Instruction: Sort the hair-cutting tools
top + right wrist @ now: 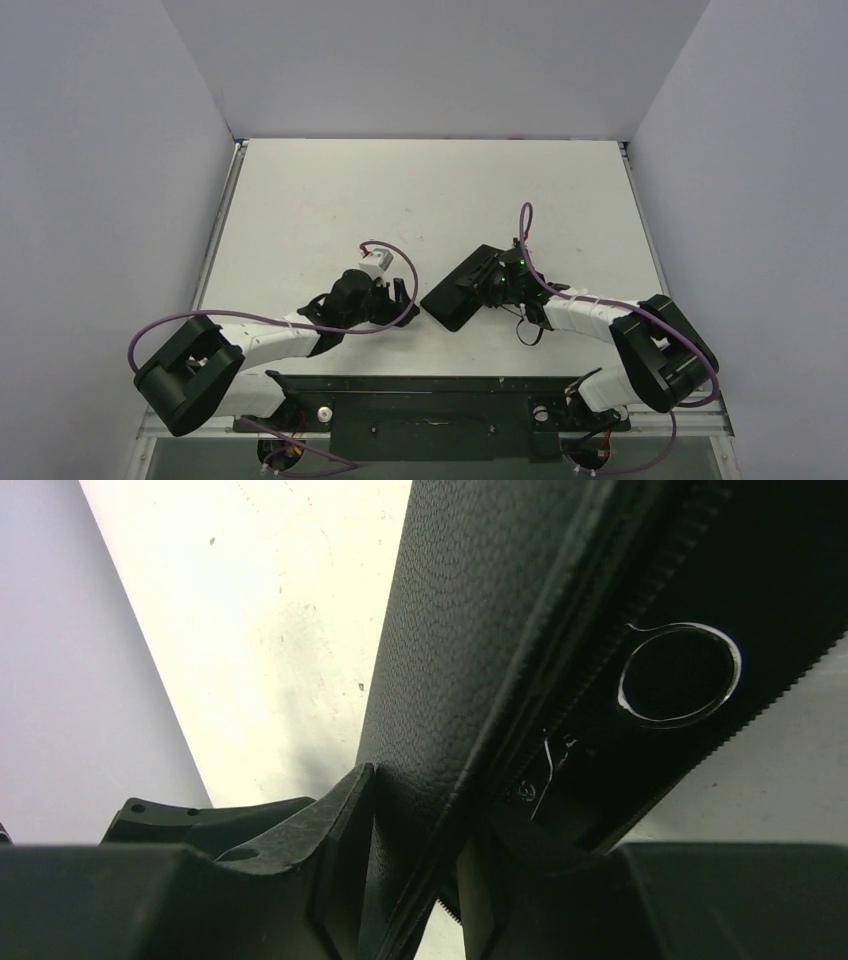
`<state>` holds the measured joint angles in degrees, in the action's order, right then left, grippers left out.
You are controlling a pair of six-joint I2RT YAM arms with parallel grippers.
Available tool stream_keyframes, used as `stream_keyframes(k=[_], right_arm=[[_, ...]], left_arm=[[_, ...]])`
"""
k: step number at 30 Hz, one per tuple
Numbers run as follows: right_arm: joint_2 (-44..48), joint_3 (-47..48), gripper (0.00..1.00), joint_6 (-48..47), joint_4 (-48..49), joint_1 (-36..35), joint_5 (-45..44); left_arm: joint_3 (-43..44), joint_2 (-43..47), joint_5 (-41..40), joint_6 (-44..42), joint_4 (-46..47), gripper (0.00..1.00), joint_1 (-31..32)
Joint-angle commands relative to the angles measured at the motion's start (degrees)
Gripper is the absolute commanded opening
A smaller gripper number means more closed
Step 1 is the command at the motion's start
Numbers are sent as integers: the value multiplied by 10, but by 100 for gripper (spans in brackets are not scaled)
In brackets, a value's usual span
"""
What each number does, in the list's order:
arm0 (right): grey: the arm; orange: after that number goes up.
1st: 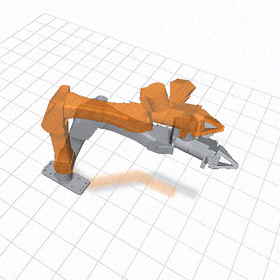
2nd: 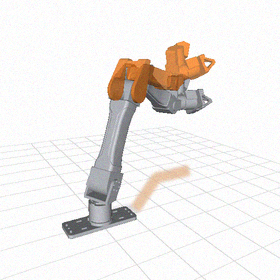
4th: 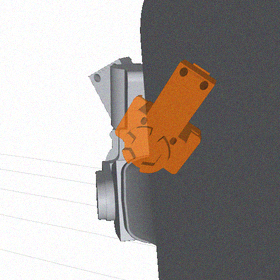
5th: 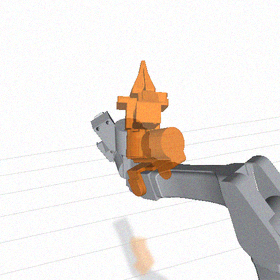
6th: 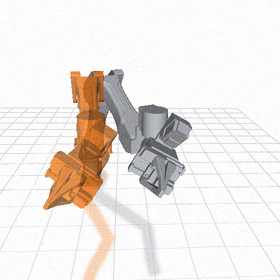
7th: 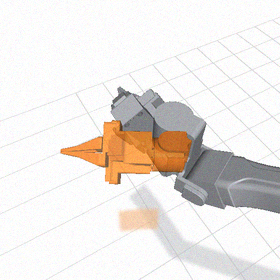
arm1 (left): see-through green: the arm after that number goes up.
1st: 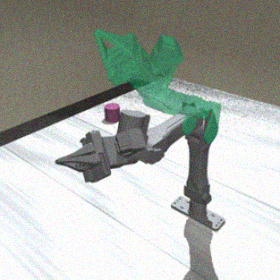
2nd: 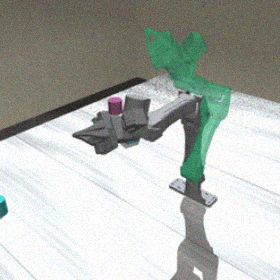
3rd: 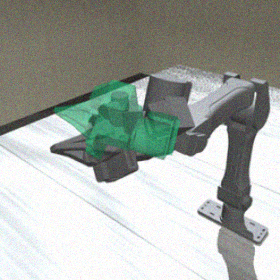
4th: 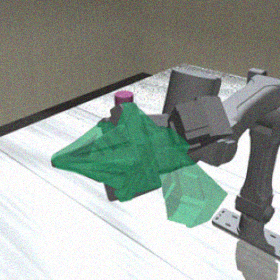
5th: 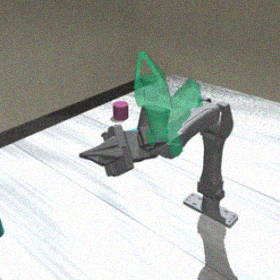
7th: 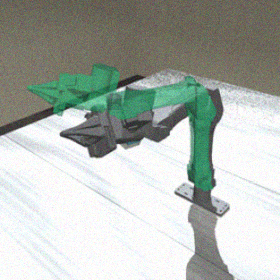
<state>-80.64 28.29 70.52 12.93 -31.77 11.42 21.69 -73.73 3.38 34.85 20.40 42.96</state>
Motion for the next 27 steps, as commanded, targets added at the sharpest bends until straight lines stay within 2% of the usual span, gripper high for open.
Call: stream_keyframes(k=[1, 12, 27], right_arm=[[12, 9, 30, -27, -10, 5, 13], [14, 37, 27, -37, -35, 5, 17], [2, 77, 27, -47, -58, 6, 24]], left_arm=[[17, -8, 23, -22, -2, 65, -4], [55, -63, 25, -57, -22, 59, -4], [112, -111, -12, -91, -75, 50, 0]])
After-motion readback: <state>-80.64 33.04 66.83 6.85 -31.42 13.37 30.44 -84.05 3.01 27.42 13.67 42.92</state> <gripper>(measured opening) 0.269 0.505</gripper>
